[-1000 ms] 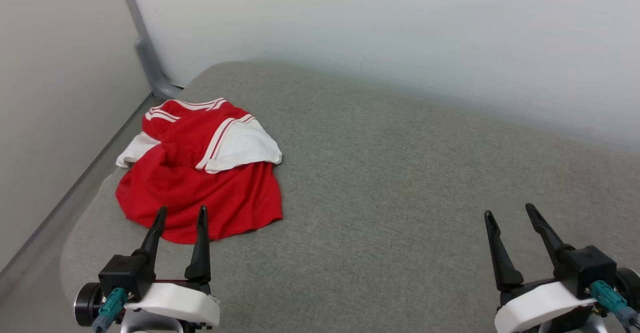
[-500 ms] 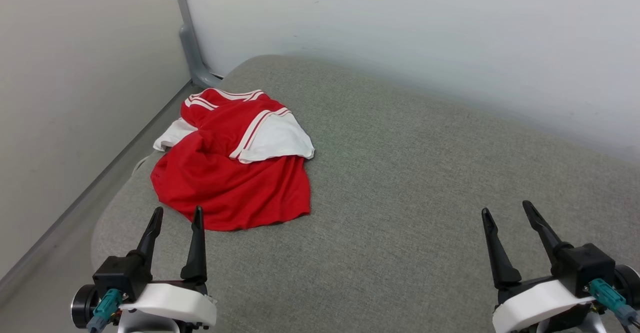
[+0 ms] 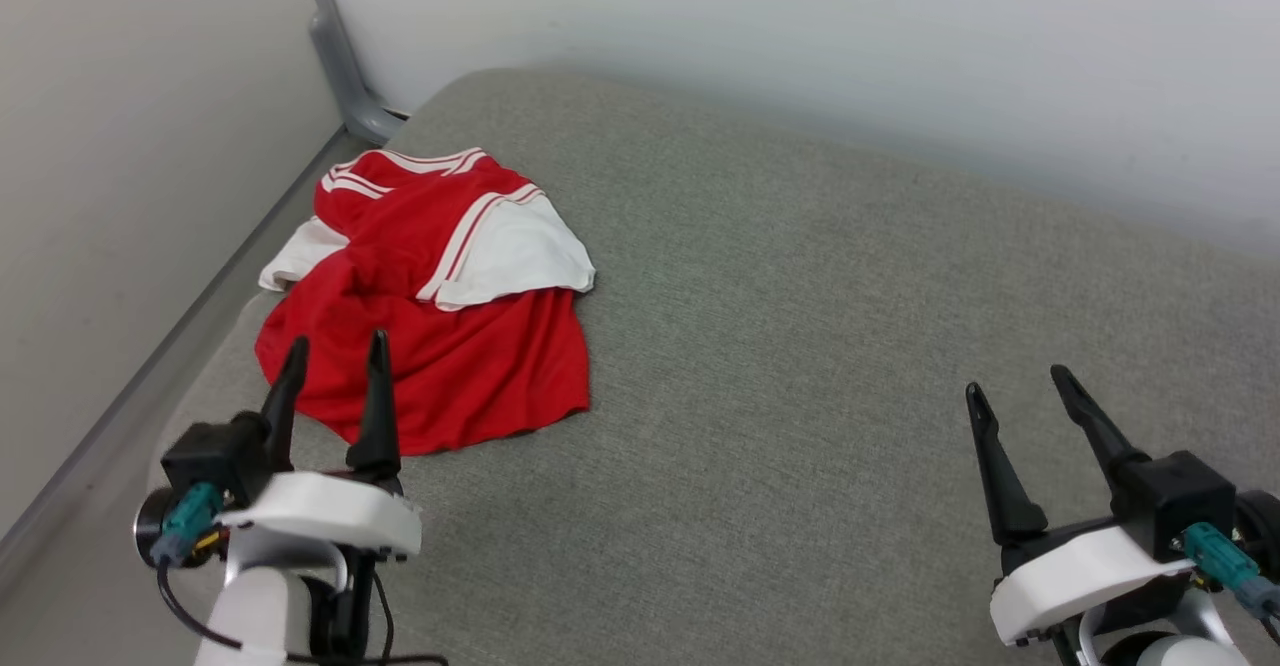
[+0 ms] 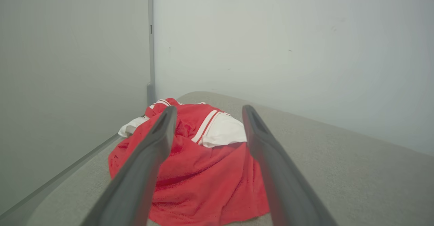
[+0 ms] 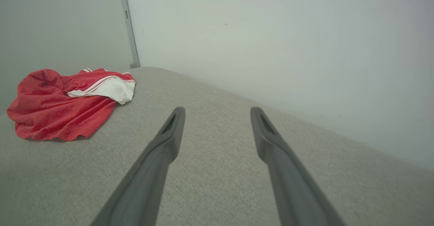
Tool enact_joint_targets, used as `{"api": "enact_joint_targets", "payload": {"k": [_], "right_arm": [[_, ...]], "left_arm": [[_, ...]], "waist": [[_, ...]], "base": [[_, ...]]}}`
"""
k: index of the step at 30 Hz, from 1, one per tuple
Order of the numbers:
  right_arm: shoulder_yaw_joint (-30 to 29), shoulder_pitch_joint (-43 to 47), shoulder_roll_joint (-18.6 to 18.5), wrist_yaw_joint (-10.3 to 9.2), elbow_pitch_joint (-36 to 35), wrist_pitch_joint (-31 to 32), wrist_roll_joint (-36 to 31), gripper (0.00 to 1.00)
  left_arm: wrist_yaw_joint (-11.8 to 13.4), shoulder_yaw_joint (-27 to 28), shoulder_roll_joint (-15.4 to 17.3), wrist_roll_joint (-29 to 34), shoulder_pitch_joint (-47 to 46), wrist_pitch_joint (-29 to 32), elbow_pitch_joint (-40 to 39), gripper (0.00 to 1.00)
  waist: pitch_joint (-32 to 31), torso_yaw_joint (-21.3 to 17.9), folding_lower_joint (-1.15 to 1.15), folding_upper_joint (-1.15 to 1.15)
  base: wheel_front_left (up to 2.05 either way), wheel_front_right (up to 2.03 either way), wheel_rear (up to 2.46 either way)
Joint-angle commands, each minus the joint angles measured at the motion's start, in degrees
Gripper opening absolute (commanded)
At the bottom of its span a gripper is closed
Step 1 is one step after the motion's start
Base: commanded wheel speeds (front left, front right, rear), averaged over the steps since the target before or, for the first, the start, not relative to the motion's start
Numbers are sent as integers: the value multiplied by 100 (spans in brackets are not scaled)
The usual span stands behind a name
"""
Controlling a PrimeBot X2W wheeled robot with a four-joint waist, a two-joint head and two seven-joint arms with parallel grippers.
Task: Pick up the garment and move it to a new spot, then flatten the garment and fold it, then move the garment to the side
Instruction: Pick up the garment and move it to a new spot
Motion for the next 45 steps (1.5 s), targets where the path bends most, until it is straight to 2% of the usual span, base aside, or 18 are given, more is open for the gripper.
{"api": "enact_joint_targets", "payload": {"k": [1,5,9,13,14,21,25,29,34,38,39,40,45], "right_arm": [[-5,-140,-73,-4,-71,55,-28,100],[4,-275,-176,-4,-217,162,-8,100],[-9,-395,-247,-4,-324,229,45,100],[-23,-504,-311,-4,-390,280,58,100],[-23,-504,-311,-4,-390,280,58,100],[-31,-730,-386,-4,-525,312,82,100],[-16,-872,-437,-4,-545,309,111,100],[5,-1026,-493,-4,-545,334,139,100],[-33,-1155,-548,-4,-568,347,163,100],[-51,-1169,-561,-4,-584,362,149,100],[-58,-1184,-564,-4,-592,376,143,100],[-63,-1198,-565,-4,-596,387,133,100],[-68,-1210,-576,-4,-552,411,130,100]], "left_arm": [[-8,14,90,-48,-320,21,154,100],[-9,85,345,-217,-1046,416,485,100],[-11,120,723,-424,-1757,1116,778,100],[-12,93,1160,-712,-2399,2086,1132,100],[-12,93,1160,-712,-2399,2086,1132,100],[8,143,1715,-1252,-3259,3879,1846,100],[148,230,1803,-1460,-3503,4598,2265,100],[331,293,1829,-1592,-3574,5029,2688,100],[602,302,1615,-1748,-3351,5721,3415,100],[662,213,1385,-1869,-3128,6363,3876,100],[642,206,1364,-1890,-3136,6389,3900,45],[614,184,1370,-1869,-3157,6286,3876,0],[500,125,1535,-1669,-3384,5359,3588,0]], "waist": [[228,-177,0,0],[535,-419,0,0],[825,-667,0,0],[1112,-900,0,0],[1112,-900,0,0],[1650,-1203,0,0],[1977,-1316,0,0],[2275,-1414,0,0],[2517,-1438,0,0],[2582,-1428,0,0],[2591,-1422,0,0],[2595,-1413,0,0],[2478,-1335,0,0]], "base": [[0,0,0],[0,0,0],[0,0,0],[0,0,0],[0,0,0],[0,0,0],[0,0,0],[0,0,0],[0,0,0],[0,0,0],[0,0,0],[0,0,0],[0,0,0]]}}
